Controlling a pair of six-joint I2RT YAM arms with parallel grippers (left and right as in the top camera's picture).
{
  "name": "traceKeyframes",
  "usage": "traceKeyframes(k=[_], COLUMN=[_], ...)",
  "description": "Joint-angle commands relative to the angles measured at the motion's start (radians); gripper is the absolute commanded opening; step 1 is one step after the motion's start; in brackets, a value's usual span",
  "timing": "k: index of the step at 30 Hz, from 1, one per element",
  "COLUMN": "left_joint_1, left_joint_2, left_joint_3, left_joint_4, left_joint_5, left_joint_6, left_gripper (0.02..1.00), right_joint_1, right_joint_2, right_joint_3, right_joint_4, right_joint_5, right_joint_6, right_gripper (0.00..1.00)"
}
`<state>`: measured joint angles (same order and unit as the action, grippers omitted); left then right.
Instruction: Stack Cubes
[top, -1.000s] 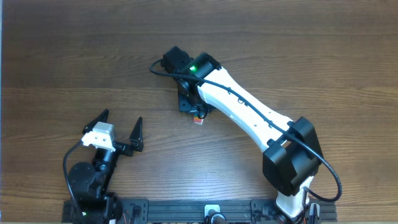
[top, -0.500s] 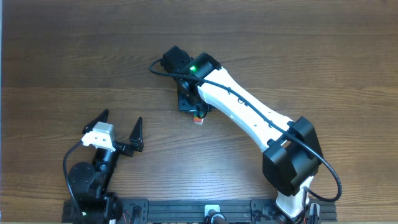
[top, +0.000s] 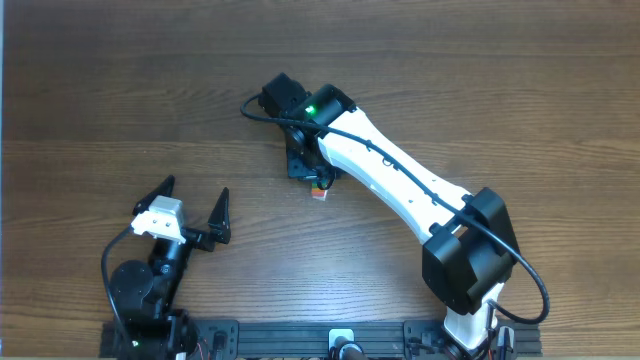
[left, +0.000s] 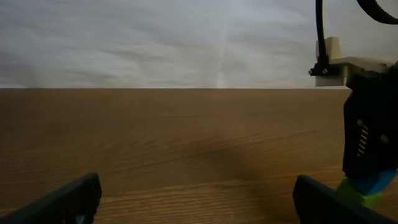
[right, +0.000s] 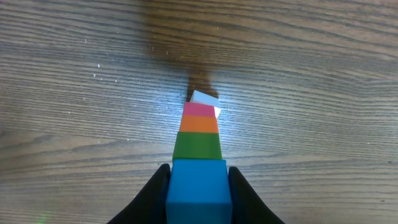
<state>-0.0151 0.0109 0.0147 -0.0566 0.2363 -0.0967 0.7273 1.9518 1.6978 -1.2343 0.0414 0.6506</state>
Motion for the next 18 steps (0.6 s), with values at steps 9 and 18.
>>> traceKeyframes(k=[9,18], left_joint_1=[-0.005,-0.005], left_joint_2=[-0.004,-0.004], left_joint_3=[-0.009,-0.009], left_joint_4=[0.005,0.005], left_joint_5=[0.01,0.01], left_joint_6=[0.014,0.014], left_gripper=[1.0,1.0], right_joint_1=[-0.006,-0.006], right_joint_2=[0.014,0.014], right_joint_3=[-0.019,-0.029], right_joint_4=[0.01,0.013], right_joint_5=[0.02,0.02], right_joint_6=[0.008,0.008], right_gripper=[0.009,0.012])
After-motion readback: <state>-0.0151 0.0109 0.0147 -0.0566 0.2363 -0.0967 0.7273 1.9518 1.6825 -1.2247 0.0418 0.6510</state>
